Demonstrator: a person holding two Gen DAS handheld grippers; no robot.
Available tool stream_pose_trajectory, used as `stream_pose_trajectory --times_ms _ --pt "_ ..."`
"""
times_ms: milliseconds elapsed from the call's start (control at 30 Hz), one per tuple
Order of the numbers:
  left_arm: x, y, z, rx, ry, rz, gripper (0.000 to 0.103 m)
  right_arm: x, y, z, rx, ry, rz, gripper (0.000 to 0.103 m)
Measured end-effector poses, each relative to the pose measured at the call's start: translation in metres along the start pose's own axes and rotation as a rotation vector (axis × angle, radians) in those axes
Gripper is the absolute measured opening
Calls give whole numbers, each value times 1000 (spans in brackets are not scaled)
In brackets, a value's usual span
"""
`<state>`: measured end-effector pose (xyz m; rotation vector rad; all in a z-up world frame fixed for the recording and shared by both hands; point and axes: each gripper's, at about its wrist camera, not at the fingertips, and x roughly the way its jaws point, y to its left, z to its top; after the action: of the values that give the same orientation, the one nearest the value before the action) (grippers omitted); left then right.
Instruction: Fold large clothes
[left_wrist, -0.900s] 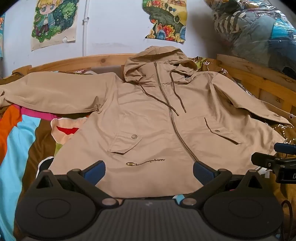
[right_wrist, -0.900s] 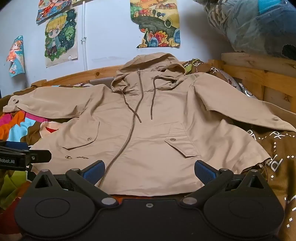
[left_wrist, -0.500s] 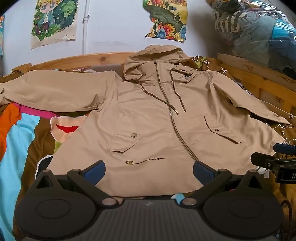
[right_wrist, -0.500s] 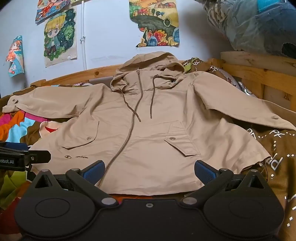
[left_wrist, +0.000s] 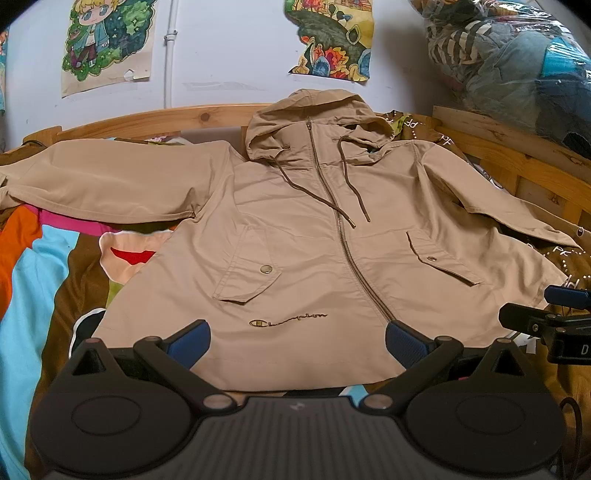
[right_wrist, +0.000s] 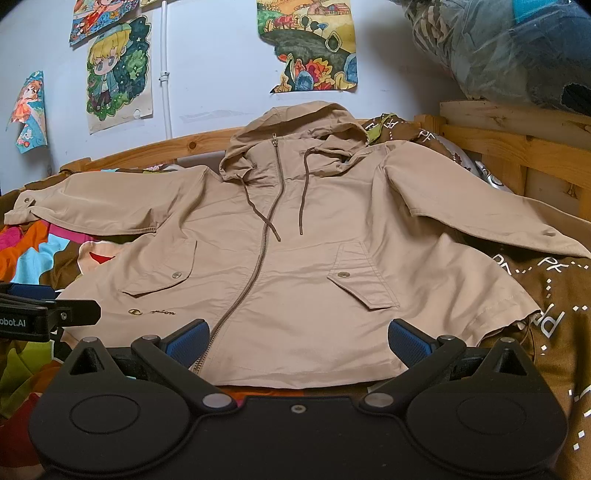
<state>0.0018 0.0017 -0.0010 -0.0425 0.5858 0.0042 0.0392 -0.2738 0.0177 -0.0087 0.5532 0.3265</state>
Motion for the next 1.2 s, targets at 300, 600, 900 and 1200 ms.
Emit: stream_pose_trajectory --times_ms 300,600,900,1200 --pt "0 0 0 0 0 0 102 0 0 0 1 1 0 102" --pt "1 0 -3 -2 1 0 102 1 0 0 3 3 0 102" --pt "1 0 -3 -2 2 0 102 1 -1 0 5 4 2 102" --pt "1 0 -3 -2 3 -1 102 2 -1 -1 5 6 2 102"
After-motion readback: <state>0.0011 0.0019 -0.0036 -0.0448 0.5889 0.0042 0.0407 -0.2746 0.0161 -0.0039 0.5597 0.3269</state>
